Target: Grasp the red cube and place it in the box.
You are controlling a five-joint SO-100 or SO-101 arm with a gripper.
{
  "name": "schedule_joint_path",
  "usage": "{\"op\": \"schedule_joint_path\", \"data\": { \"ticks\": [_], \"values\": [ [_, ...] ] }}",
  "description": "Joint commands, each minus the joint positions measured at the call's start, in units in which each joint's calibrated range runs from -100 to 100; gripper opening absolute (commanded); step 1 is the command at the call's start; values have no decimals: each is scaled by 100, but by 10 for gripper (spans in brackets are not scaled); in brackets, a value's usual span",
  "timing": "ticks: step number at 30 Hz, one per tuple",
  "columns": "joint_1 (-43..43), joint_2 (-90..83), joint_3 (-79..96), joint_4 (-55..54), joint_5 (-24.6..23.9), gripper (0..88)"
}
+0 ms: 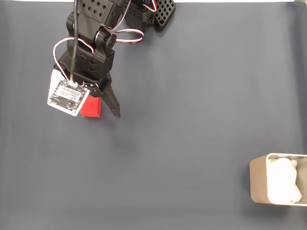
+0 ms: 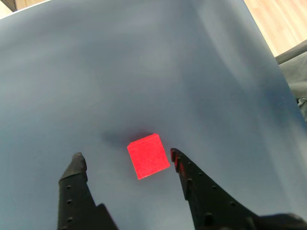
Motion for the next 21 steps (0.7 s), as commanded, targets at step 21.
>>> {"op": "schedule_joint_path", "data": {
  "ticks": [21],
  "values": [
    [-194,78,-110,-17,-171,409]
  ]
}}
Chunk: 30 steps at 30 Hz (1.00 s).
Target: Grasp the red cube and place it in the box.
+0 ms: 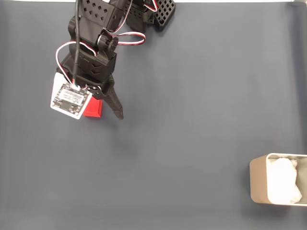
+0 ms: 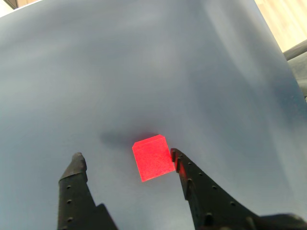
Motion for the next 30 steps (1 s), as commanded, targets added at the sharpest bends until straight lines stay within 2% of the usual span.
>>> {"op": "schedule_joint_path", "data": {
  "ticks": [1,30],
  "values": [
    [-68,-87,-55,24,-88,409],
    [-110,-659,337,253,-151,408]
  ]
}}
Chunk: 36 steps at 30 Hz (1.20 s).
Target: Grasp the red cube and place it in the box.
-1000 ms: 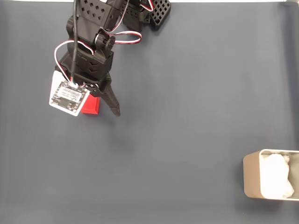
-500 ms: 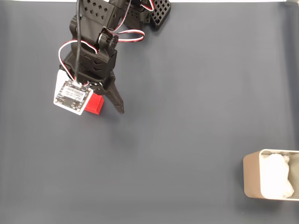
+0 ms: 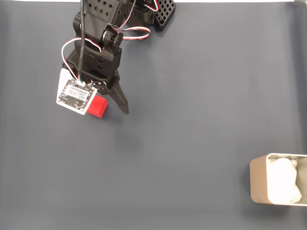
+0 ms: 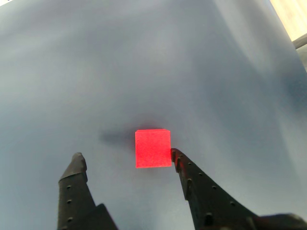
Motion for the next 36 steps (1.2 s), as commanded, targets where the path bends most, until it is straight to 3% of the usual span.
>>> {"op": "schedule_joint_path", "data": {
  "ticks": [1,23,36],
  "values": [
    [-29,-259,-70,14,-54,408],
    [-121,-34,258,-962,-195,368],
    [-92,-216,532,-970,-181,362]
  ]
}}
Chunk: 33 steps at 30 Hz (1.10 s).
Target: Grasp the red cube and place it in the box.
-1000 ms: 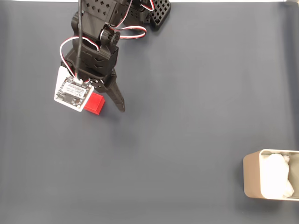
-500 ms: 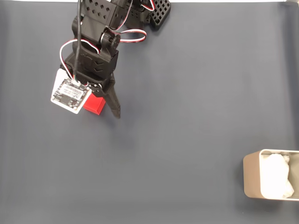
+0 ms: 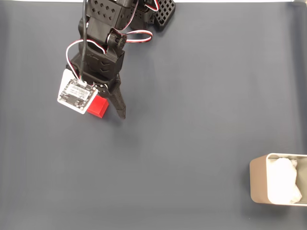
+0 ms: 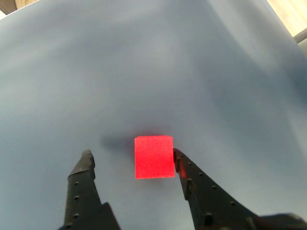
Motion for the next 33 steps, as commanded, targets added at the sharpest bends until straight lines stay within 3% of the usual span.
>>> {"op": "schedule_joint_path", "data": {
  "ticks": [1,7,24,33],
  "values": [
    [-26,-312,-19,-87,29,362],
    [-12,-381,17,-87,24,329],
    [-26,-494,-83,-5,205,0],
    [-218,-624,-548,618,342,0]
  ]
}}
